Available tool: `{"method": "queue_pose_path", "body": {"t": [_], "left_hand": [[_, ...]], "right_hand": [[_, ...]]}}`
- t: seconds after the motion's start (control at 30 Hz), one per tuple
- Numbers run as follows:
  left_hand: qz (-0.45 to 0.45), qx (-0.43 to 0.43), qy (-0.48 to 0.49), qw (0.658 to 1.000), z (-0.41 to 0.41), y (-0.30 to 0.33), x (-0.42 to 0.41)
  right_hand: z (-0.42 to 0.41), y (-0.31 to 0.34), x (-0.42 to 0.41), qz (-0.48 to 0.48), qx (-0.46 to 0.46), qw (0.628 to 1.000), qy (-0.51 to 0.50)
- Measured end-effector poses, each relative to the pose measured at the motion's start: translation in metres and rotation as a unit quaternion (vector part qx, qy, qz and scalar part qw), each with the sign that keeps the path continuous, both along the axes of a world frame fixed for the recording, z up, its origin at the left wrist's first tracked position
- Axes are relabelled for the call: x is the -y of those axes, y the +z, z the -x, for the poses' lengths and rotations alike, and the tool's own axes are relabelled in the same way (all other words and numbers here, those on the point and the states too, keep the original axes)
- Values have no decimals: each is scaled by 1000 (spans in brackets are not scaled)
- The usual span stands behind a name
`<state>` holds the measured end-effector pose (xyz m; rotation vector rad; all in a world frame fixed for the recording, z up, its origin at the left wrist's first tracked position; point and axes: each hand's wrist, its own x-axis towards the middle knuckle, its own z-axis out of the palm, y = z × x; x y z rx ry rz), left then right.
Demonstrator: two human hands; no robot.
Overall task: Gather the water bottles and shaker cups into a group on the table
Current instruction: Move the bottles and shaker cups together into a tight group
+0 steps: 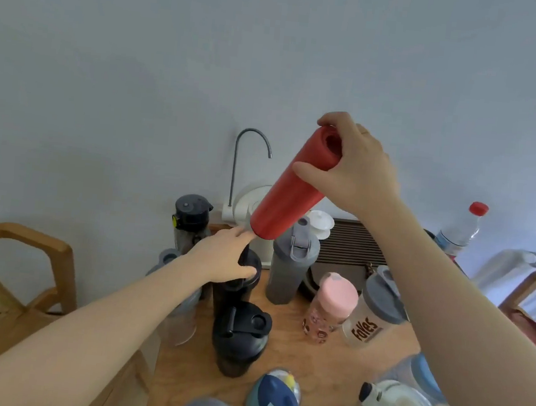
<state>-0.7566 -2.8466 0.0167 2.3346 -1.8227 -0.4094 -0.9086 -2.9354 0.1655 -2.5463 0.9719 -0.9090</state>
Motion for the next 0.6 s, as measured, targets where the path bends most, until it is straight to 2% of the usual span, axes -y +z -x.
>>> {"method": "queue_pose_path", "body": {"t": [0.13,0.23,0.33,0.47,0.6], "left_hand": [[185,5,72,980,-17,26,-21],[233,48,107,965,-43,38,-35],[175,42,133,975,-68,34,-38],[48,-40,113,992,-91,14,-25],[94,-165,106,976,-102,6,-14]], "right_hand": [[-45,-9,8,-2,-27,999,31],[-77,-26,12,-13,-69,997,42],[-102,-44,13,-22,-114,992,52],[-124,-64,12,-38,-164,985,46],[-135,-85,11,-57,-184,981,30]]}}
